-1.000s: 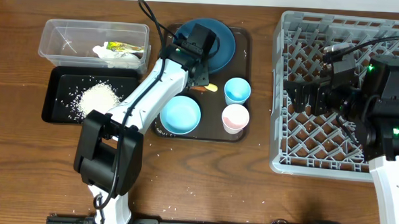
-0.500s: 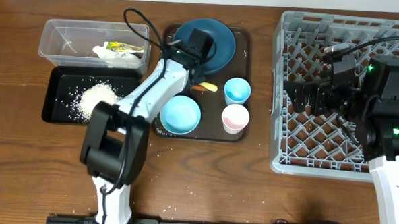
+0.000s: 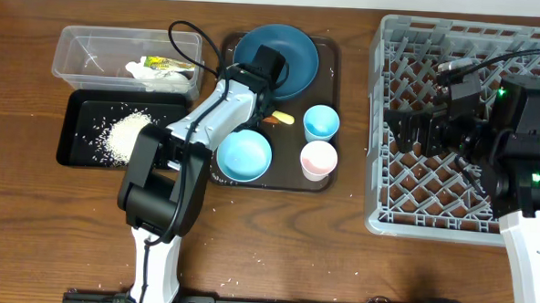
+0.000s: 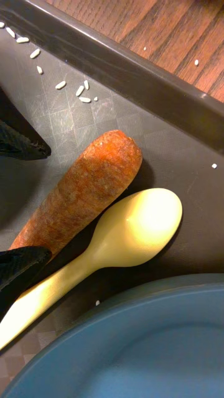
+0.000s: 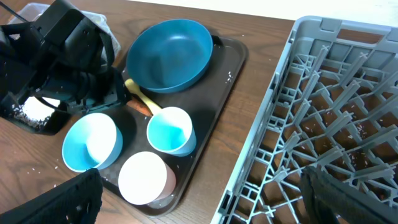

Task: Sort waste into correct bins and load items into the dishwasher rack
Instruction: 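Grasp the carrot on the brown tray with the left gripper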

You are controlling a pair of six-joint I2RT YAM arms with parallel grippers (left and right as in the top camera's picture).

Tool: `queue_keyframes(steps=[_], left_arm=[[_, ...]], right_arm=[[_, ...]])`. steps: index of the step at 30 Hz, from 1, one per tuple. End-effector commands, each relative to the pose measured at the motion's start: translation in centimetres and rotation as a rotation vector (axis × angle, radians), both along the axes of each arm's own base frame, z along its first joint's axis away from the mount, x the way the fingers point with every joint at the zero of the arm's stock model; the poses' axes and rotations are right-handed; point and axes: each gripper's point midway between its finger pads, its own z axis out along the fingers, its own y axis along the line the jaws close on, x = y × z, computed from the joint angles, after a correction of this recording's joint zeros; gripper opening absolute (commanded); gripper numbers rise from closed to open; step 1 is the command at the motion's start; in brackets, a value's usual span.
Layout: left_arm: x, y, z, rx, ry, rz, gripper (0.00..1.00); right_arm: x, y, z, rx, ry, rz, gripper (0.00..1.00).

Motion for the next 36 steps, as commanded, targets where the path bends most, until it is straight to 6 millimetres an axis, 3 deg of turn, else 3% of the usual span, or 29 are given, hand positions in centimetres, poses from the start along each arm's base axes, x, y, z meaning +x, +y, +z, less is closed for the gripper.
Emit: queue_keyframes(steps=[1, 11, 16, 22, 25, 28, 31, 36], left_arm=[[-0.6, 0.2, -2.0, 0.010, 0.047, 0.009, 0.47], [-1.0, -0.1, -2.9, -0.005, 0.075, 0.003, 0.46], [-1.0, -0.1, -2.9, -0.005, 0.075, 0.003, 0.28], [-0.6, 0.2, -1.8, -0.013, 0.056, 0.009, 0.25], [-0.3, 0.5, -0.3, -0.024, 0.028, 0.018, 0.28], [0.0, 0.9, 0.7, -0.034, 0.007, 0.029, 0.41], [0.1, 1.2, 0.6, -0.041, 0.006, 0.063, 0.51], [0.4, 1.3, -0.1, -0.044, 0.001, 0.085, 0.54]], right_arm=[[0.0, 0.8, 0.5, 0.008, -0.004, 0.021, 0.99], [0.0, 0.8, 0.5, 0.008, -0.003, 0.021, 0.99], [0.0, 0.8, 0.5, 0.008, -0.003, 0.021, 0.99], [0.0, 0.8, 0.5, 0.008, -0.002, 0.021, 0.99], [0.0, 0.8, 0.5, 0.009, -0.002, 0.021, 0.99], [0.0, 0.8, 0.5, 0.008, -0.002, 0.021, 0.99], [0.0, 0.8, 0.5, 0.008, -0.002, 0.021, 0.99], [0.0, 0.8, 0.5, 0.008, -0.002, 0.021, 0.99]])
